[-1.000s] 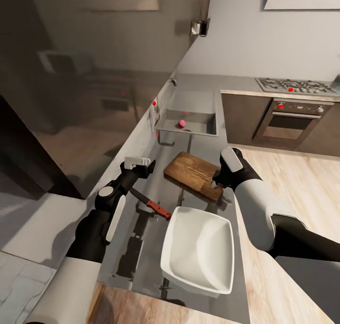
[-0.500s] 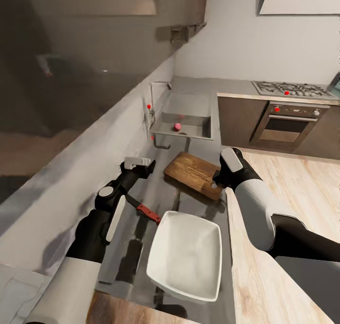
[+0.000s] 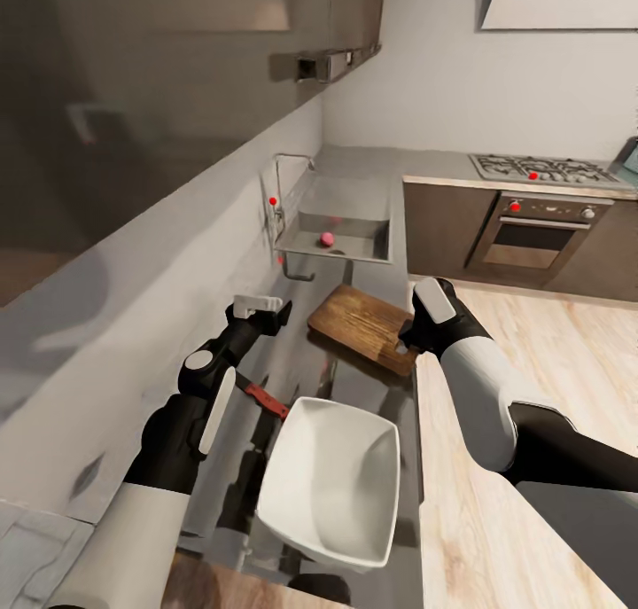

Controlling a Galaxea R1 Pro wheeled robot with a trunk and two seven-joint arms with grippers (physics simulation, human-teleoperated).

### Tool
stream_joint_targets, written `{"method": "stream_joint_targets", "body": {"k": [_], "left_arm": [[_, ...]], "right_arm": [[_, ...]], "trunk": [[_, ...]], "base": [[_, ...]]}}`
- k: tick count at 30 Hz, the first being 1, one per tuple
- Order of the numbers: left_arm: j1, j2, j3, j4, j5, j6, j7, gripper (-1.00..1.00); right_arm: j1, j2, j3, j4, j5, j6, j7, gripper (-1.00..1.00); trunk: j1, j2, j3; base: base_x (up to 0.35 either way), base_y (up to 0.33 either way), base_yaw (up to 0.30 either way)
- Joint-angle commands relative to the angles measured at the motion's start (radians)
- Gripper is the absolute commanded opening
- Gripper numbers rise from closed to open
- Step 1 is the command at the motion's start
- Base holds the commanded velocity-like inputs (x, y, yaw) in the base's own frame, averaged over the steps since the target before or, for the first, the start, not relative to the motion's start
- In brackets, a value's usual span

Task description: In the kitchen, take the Vidalia onion out of the sink, dice it on the chopping board with the paring knife, put the diced onion into the bowl on the countertop, then place both the paring knife and the chopping board into the sink.

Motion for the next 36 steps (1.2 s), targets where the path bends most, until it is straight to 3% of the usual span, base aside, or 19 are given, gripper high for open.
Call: {"method": "stream_joint_targets", "body": {"k": [1, 9, 19, 36], "left_arm": [[-0.001, 0.0, 0.001, -0.001, 0.0, 0.006, -0.004, 1.0], [-0.001, 0.0, 0.001, -0.001, 0.0, 0.006, -0.004, 1.0], [-0.001, 0.0, 0.001, -0.001, 0.0, 0.006, -0.004, 1.0], [-0.001, -0.002, 0.001, -0.002, 0.0, 0.006, -0.004, 1.0]], "right_arm": [[-0.001, 0.001, -0.003, -0.002, -0.007, 0.002, -0.009, -1.0], [-0.001, 0.001, -0.003, -0.002, -0.007, 0.002, -0.009, -1.0], [-0.001, 0.001, -0.003, -0.002, -0.007, 0.002, -0.009, -1.0], [-0.001, 0.001, -0.003, -0.002, -0.007, 0.002, -0.009, -1.0]], "trunk": [[0.0, -0.002, 0.0], [0.0, -0.002, 0.011], [0.0, -0.002, 0.015], [0.0, -0.002, 0.016]], "base": [[-0.176, -0.186, 0.0], [-0.182, -0.197, 0.0], [-0.012, -0.024, 0.017], [0.0, -0.292, 0.268]]}}
